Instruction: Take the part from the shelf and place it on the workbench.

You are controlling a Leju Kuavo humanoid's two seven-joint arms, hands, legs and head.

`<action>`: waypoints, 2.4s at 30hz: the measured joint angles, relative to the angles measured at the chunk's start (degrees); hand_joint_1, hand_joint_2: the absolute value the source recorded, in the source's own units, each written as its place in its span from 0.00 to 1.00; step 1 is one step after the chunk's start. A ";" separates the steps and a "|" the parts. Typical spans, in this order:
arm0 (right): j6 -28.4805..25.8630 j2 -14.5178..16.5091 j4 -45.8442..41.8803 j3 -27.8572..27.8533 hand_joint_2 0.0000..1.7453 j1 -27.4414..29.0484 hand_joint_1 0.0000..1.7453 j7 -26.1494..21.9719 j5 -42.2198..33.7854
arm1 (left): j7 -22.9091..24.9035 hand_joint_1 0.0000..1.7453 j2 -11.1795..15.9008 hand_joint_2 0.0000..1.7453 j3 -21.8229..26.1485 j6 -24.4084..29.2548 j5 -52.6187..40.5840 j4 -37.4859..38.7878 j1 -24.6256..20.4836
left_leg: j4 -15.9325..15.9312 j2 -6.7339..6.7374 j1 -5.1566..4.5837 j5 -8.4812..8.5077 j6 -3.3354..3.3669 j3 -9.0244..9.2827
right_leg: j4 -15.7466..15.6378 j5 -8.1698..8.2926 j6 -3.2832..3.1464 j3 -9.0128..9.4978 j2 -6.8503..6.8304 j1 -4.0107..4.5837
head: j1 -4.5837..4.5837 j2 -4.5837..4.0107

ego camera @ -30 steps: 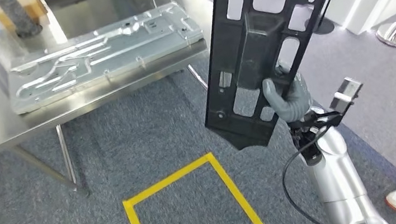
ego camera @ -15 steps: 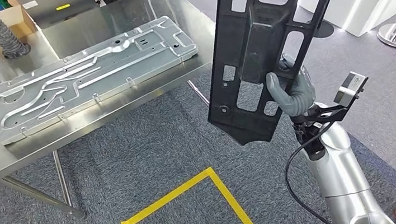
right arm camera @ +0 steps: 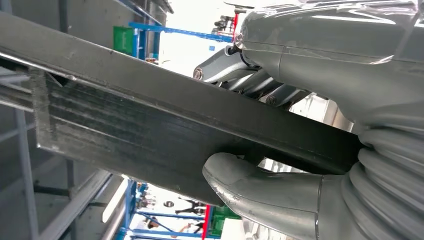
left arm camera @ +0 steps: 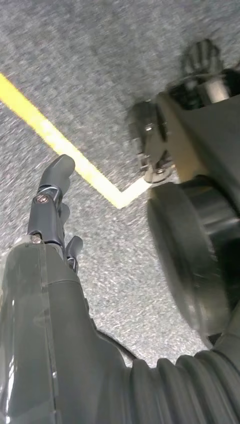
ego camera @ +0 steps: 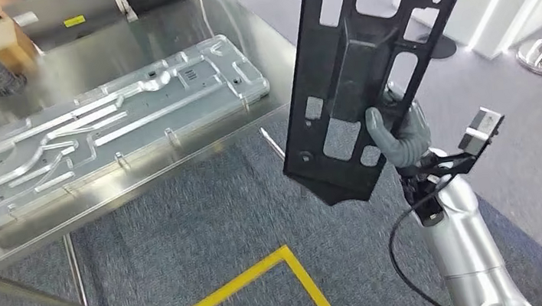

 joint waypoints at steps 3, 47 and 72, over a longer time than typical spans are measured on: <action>-0.40 -0.03 -0.98 -0.50 1.00 0.79 0.83 -0.02 -0.23 | 0.01 0.00 -0.01 1.00 -0.01 -0.02 -0.15 0.00 -0.25 | 2.53 0.05 0.38 0.12 -0.95 -0.74 | 0.12 -0.72 -2.48 0.38 0.21 0.53 | 0.00 0.00; -4.06 -0.87 18.59 13.49 1.00 -26.77 0.83 4.46 14.06 | -0.40 0.00 -0.07 1.00 0.03 -0.80 -0.32 0.00 -1.07 | 2.18 1.34 0.03 4.43 -0.33 -7.75 | 0.01 -1.52 -2.72 1.38 0.83 0.68 | -0.02 0.00; -34.40 -4.09 55.99 57.88 1.00 -43.22 0.83 5.50 57.08 | -2.89 0.00 -0.86 1.00 -4.40 -3.54 -3.09 0.00 -3.11 | 15.98 -0.52 1.91 0.24 -2.59 -15.35 | -0.76 -1.99 -3.43 2.83 -2.88 1.15 | -0.02 0.00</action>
